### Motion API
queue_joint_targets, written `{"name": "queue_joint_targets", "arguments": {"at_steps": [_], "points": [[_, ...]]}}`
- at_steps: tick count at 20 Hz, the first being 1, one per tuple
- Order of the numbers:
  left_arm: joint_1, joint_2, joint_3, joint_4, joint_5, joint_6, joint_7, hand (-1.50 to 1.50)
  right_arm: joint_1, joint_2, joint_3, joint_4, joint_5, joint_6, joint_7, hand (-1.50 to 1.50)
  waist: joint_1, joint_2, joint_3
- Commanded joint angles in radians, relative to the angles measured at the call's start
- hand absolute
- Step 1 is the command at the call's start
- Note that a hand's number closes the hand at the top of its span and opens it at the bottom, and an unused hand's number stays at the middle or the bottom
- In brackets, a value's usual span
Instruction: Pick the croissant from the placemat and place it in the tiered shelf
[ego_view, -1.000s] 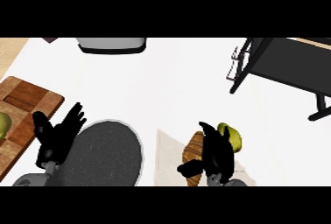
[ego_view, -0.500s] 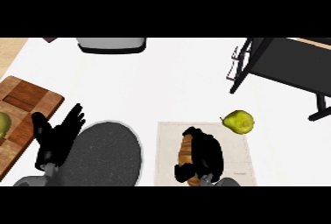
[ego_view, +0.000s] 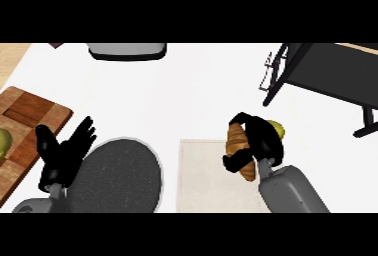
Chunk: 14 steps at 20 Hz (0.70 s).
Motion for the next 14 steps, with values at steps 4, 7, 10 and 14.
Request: {"name": "queue_joint_targets", "arguments": {"at_steps": [4,7,10,14], "points": [[-0.011,-0.016,0.016,0.048,-0.004,0.007,-0.01,0.0,-0.06,-0.008,-0.003,-0.322,0.086,0.002,0.142,1.5,-0.017,-0.004,-0.004],[0.021,-0.009,0.014,0.032,-0.013,-0.002,-0.031,0.0,-0.116,-0.05,-0.036,-0.458,0.137,0.041,0.22,1.5,-0.017,-0.006,-0.004],[0.023,-0.009,0.016,0.046,-0.011,-0.009,-0.024,0.0,-0.188,-0.075,-0.081,-0.6,0.163,0.131,0.345,1.5,-0.022,-0.007,-0.004],[0.034,-0.029,0.0,0.005,-0.015,-0.003,-0.015,0.0,-0.319,-0.134,-0.223,-0.687,0.11,0.289,0.446,1.5,-0.012,-0.005,-0.004]]}}
